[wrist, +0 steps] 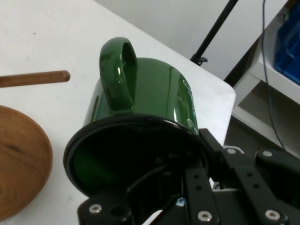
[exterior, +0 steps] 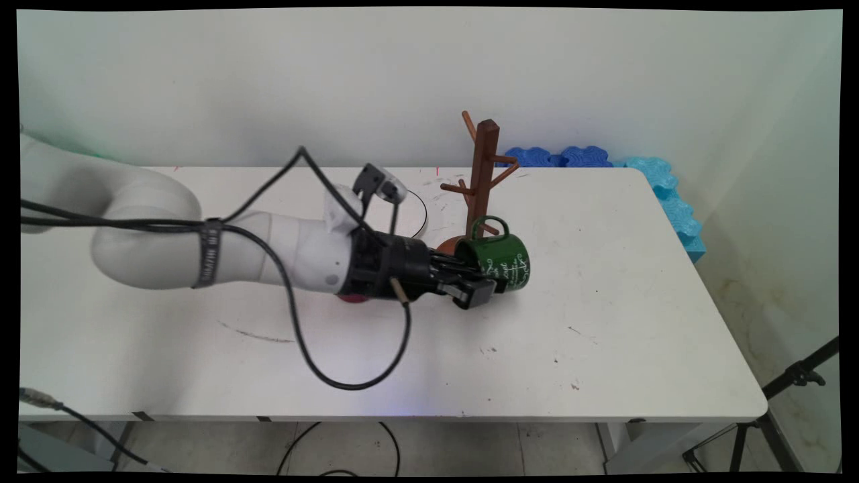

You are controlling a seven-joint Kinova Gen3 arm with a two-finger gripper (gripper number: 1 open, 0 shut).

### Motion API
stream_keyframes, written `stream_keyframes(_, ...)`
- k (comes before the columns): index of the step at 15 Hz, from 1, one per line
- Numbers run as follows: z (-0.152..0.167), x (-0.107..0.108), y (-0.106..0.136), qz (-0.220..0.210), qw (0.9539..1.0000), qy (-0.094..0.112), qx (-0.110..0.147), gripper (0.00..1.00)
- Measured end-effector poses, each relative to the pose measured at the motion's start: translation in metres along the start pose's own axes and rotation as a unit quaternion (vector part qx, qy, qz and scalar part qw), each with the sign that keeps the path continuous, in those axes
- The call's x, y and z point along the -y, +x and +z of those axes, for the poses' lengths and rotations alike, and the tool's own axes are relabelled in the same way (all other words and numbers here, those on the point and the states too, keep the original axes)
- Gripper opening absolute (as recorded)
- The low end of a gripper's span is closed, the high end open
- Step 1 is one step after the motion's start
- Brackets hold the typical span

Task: Place the picked object on the table

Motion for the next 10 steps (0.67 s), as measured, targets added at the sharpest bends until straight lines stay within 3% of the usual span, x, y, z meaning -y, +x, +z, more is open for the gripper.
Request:
stream_keyframes(7, -0.048, 0.003, 0.018, 0.014, 0.9996, -0.007, 0.021, 0.0)
stream_keyframes(10, -0.064, 0.003, 0.024, 0.033, 0.9984, -0.014, 0.043, 0.0)
